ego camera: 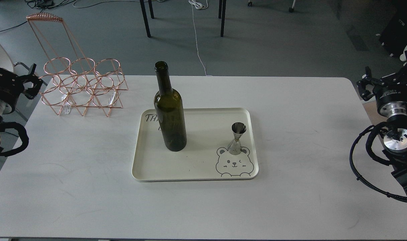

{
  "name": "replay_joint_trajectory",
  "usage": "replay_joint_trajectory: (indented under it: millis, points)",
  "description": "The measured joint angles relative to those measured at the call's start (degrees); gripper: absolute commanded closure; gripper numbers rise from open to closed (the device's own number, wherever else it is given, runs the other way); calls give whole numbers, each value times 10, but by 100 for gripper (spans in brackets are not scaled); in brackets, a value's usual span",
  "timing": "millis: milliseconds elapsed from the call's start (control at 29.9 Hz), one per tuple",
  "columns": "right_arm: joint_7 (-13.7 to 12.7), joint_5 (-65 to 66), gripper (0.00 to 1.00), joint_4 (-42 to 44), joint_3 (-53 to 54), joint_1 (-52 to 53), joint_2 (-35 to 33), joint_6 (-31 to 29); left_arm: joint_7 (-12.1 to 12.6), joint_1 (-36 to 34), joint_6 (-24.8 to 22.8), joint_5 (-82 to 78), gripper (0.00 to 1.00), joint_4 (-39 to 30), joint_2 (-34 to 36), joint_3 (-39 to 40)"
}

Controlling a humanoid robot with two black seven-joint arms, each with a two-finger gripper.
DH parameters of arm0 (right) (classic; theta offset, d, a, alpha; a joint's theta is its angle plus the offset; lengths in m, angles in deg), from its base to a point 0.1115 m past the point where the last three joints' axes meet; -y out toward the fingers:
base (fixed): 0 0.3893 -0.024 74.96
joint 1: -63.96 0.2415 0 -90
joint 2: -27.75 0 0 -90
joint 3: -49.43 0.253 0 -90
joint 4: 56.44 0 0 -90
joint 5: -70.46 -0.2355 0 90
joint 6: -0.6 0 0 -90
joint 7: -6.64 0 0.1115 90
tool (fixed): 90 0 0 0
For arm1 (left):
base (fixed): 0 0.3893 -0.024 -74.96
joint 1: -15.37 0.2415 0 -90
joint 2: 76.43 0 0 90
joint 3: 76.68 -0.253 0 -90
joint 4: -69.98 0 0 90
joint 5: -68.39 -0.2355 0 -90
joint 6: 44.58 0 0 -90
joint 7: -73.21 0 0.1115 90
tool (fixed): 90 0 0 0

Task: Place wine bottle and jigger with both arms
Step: 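Raise the right arm from rest toward the table, then reach the right gripper toward the metal jigger on the tray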

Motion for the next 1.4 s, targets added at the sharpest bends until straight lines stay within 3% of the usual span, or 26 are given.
replay_joint_trajectory:
  millis: [568, 735, 1035, 1202, 1403]
  points:
    - [0, 44, 1, -75, -24, 8, -38, 5, 0, -8, 0, -3, 1, -20, 24, 0]
    - [0, 134, 1, -130, -45, 20, -67, 19, 3, -7, 0, -13, 1, -16, 22, -5]
    - [0, 319, 1, -330, -92, 20, -163, 107, -1, -9, 0, -58, 1, -15, 23, -1]
    - [0, 402, 2, -402, -138, 26, -212, 123, -1, -10, 0, -59, 1, -17, 20, -1]
    - [0, 603, 2, -467, -206, 26, -248, 164, -1, -10, 0, -60, 1, -18, 20, 2]
